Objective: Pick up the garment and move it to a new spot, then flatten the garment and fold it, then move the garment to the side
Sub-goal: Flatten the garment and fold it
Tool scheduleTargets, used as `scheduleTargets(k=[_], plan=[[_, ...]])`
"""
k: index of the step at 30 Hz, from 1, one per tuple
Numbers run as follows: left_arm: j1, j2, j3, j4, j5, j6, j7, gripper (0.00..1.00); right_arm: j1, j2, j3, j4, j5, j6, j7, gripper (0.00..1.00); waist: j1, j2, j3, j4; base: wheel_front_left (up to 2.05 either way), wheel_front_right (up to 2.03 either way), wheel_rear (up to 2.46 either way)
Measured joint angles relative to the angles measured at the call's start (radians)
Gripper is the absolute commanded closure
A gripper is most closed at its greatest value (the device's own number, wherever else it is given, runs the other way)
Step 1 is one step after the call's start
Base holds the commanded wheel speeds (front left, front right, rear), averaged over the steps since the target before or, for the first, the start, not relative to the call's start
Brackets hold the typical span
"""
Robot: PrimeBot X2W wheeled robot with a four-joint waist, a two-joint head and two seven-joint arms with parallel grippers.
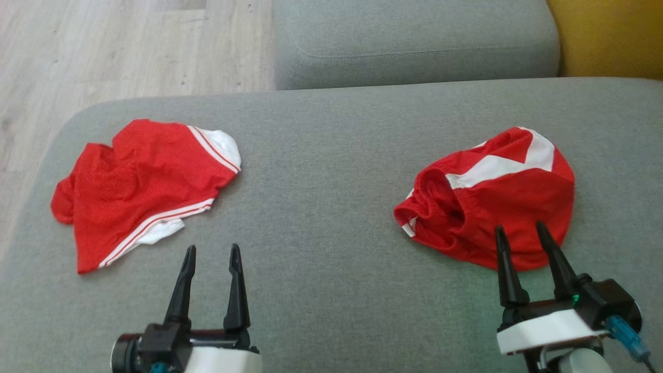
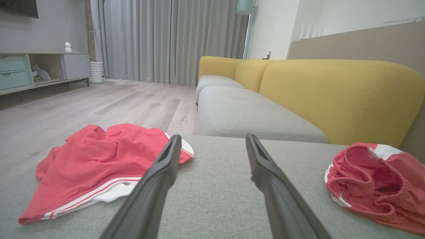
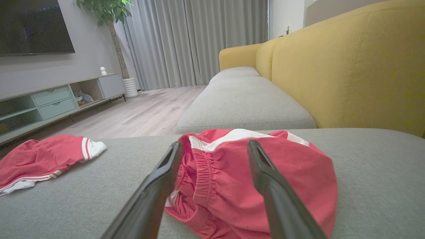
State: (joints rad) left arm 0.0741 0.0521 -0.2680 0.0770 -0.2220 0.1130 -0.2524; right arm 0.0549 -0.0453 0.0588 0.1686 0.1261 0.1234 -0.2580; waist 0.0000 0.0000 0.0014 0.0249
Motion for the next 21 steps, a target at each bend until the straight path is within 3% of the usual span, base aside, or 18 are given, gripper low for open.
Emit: scheduleTargets(k=[13, 21], plan=[[-0.011, 0.001, -0.04, 0.019, 0.01, -0.028, 0.0, 0.0, -0.003, 0.0, 0.021, -0.002, -0.016, 0.0, 0.0, 0.0, 0.0, 0.0, 0.022, -0.125, 0.0, 0.0, 0.0], [-0.199, 0.0, -0.213, 0.134, -0.187, -0.129, 0.0, 0.0, -0.043, 0.0, 0.036, -0.028, -0.012, 0.0, 0.0, 0.0, 0.0001, 0.0, 0.082, -0.245, 0.0, 0.0, 0.0]])
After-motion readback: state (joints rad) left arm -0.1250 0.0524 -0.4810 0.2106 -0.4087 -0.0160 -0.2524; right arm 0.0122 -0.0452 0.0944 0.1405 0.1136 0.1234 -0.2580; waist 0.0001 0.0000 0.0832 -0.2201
